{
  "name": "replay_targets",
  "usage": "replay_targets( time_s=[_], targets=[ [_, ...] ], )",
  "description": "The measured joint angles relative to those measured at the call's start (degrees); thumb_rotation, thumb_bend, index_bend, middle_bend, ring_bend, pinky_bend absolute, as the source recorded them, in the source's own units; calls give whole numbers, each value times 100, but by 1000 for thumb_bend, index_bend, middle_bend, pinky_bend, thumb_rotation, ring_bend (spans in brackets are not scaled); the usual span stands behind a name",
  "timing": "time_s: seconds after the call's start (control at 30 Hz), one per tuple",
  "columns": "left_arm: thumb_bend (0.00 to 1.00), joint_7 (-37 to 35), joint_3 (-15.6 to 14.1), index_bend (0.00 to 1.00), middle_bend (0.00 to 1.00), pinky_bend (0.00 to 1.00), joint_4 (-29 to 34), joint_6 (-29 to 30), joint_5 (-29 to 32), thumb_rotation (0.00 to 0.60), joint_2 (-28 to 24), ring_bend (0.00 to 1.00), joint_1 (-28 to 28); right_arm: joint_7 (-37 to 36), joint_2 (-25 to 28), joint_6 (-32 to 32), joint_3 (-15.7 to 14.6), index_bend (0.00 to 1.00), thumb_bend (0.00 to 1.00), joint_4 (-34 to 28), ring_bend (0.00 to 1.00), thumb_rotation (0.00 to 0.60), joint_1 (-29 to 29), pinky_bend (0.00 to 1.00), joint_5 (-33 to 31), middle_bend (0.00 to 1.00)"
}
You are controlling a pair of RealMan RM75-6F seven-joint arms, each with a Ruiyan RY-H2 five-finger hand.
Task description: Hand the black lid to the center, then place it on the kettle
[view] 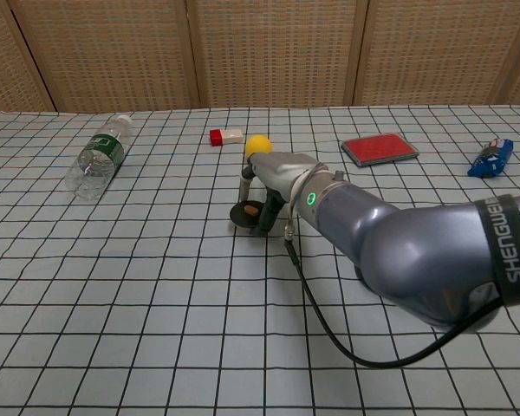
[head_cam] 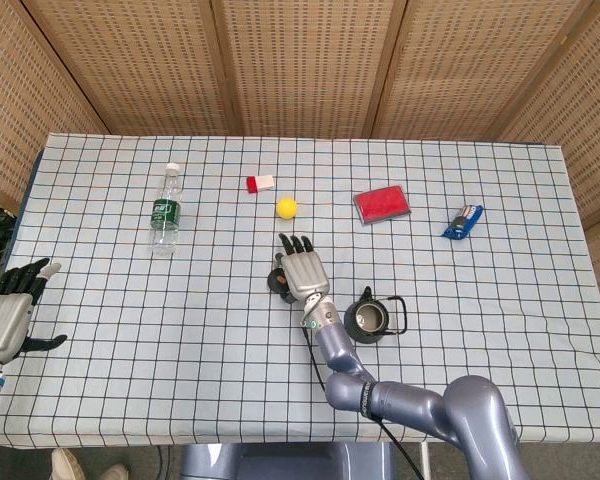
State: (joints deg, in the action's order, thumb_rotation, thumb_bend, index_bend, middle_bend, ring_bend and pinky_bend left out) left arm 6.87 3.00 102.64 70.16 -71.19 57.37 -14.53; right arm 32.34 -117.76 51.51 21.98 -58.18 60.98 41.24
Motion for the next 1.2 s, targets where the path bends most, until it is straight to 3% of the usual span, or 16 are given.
replay_targets(
  time_s=[0.4, 0.63, 0.93, 1.2],
  targets=[
    [102, 143, -16, 0, 0, 0, 107, 235, -174, 600, 14, 0, 86, 285, 955, 914, -149, 484, 439, -1848, 0, 600, -545, 0, 315, 88],
    [102, 207, -32, 0, 0, 0, 149, 424, -342, 600, 52, 0, 159, 310, 1737, 1443, -659, 485, 439, -2928, 0, 600, -1210, 0, 698, 87],
    [102, 353, -55, 0, 0, 0, 185, 470, -411, 600, 101, 0, 188, 119, 2257, 1704, -1092, 493, 439, -3621, 0, 600, -1676, 0, 1230, 88],
    [102, 430, -59, 0, 0, 0, 214, 511, -448, 600, 116, 0, 207, 120, 2453, 1771, -1244, 499, 439, -3912, 0, 600, -1869, 0, 1411, 88]
  ],
)
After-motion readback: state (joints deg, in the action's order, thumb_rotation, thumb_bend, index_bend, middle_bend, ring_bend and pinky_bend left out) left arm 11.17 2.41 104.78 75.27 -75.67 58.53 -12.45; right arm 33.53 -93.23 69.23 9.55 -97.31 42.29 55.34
